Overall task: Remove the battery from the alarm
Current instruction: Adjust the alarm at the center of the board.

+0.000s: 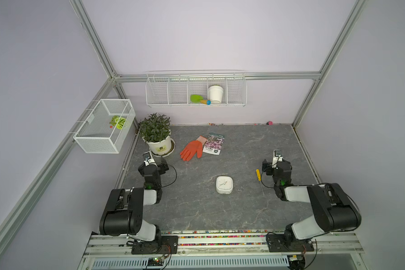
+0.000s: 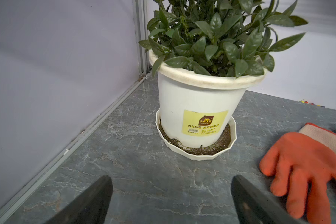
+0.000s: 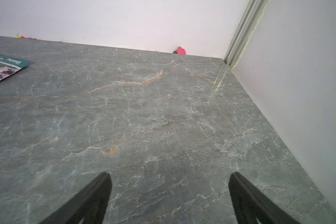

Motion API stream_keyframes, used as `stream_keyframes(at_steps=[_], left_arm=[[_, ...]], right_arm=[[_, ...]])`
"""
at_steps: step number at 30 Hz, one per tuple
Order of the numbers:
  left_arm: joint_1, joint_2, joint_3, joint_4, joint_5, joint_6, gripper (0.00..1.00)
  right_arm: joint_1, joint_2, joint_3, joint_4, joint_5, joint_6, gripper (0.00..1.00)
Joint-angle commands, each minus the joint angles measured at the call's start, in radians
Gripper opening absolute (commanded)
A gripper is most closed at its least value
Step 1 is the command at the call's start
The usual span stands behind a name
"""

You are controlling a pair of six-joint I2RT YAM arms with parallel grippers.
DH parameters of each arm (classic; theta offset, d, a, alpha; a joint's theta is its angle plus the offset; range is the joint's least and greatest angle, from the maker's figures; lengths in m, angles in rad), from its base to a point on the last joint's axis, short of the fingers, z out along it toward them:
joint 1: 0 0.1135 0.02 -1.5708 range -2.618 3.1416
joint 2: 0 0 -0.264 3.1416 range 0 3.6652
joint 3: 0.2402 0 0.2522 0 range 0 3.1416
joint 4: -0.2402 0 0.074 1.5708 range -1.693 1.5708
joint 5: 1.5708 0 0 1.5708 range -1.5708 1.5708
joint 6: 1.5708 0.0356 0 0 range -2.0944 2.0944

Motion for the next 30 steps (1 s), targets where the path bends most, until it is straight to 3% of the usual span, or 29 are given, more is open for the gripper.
stream_keyframes(at_steps=[1, 30], left_arm=[[0.003, 0.001, 0.017, -0.009, -0.002, 0.005, 1.0], [0.003, 0.002, 0.016, -0.008, -0.002, 0.005, 1.0]], right_arm=[[-0.003, -0.001, 0.003, -0.003, 0.014, 0.014, 0.98], [-0.033, -0.002, 0.024, -0.046, -0.039, 0.032, 0.98]])
